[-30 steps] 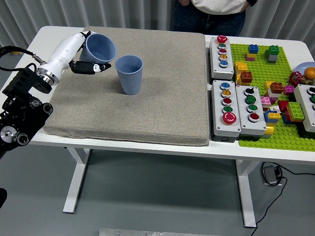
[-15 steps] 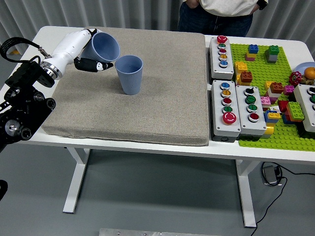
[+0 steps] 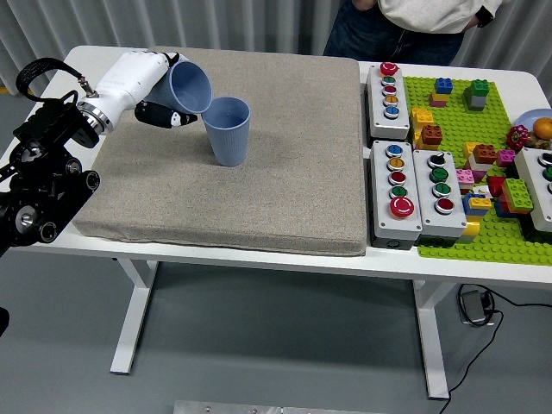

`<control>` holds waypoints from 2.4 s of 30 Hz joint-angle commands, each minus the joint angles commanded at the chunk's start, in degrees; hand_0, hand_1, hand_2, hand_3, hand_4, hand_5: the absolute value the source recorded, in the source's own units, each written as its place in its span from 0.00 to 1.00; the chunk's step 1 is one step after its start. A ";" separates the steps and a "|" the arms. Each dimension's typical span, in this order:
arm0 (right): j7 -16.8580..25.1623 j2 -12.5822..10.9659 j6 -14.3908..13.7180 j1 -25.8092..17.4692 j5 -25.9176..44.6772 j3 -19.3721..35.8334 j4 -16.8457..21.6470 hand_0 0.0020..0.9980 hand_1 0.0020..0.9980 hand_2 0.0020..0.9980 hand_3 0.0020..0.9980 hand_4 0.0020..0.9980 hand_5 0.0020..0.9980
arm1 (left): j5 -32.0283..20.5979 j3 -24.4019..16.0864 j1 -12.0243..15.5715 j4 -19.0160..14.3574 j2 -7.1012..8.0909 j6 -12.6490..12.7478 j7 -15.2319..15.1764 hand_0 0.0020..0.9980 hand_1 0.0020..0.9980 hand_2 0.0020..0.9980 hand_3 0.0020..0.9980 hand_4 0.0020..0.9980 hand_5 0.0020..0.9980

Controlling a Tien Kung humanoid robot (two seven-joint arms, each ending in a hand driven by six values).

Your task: Pick cup pour cup place

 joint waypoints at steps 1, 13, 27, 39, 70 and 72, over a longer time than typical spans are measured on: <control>0.00 0.00 0.01 -0.04 0.00 0.01 0.00 0.69 0.66 0.60 0.60 0.01 0.32 | 0.23 0.11 -0.10 0.08 0.01 -0.04 0.05 0.40 0.46 0.51 0.54 0.72 0.11; 0.05 -0.08 0.04 -0.16 0.00 0.13 -0.01 0.69 0.66 0.60 0.60 0.02 0.32 | 3.94 0.90 -1.18 0.08 0.25 0.00 1.55 0.40 0.47 0.51 0.54 0.72 0.11; 0.02 -0.19 -0.04 -0.01 0.00 0.00 -0.03 0.69 0.66 0.60 0.60 0.02 0.32 | 6.23 2.26 -2.70 -0.13 0.51 -0.18 2.41 0.41 0.47 0.51 0.54 0.72 0.11; -0.04 -0.24 -0.10 0.14 0.00 -0.34 -0.05 0.69 0.66 0.60 0.60 0.02 0.32 | 7.33 4.04 -3.82 -0.14 0.76 -0.23 2.97 0.41 0.47 0.51 0.54 0.72 0.11; -0.20 -0.24 -0.18 -0.18 0.00 -0.74 -0.04 0.69 0.66 0.60 0.60 0.01 0.31 | 10.80 8.77 -6.30 -0.28 1.45 1.38 4.02 0.41 0.47 0.51 0.54 0.70 0.09; -0.20 -0.23 -0.16 -0.24 0.00 -0.71 -0.04 0.69 0.66 0.60 0.60 0.01 0.31 | 10.43 8.81 -6.31 -0.22 1.49 1.37 3.79 0.41 0.47 0.51 0.54 0.70 0.09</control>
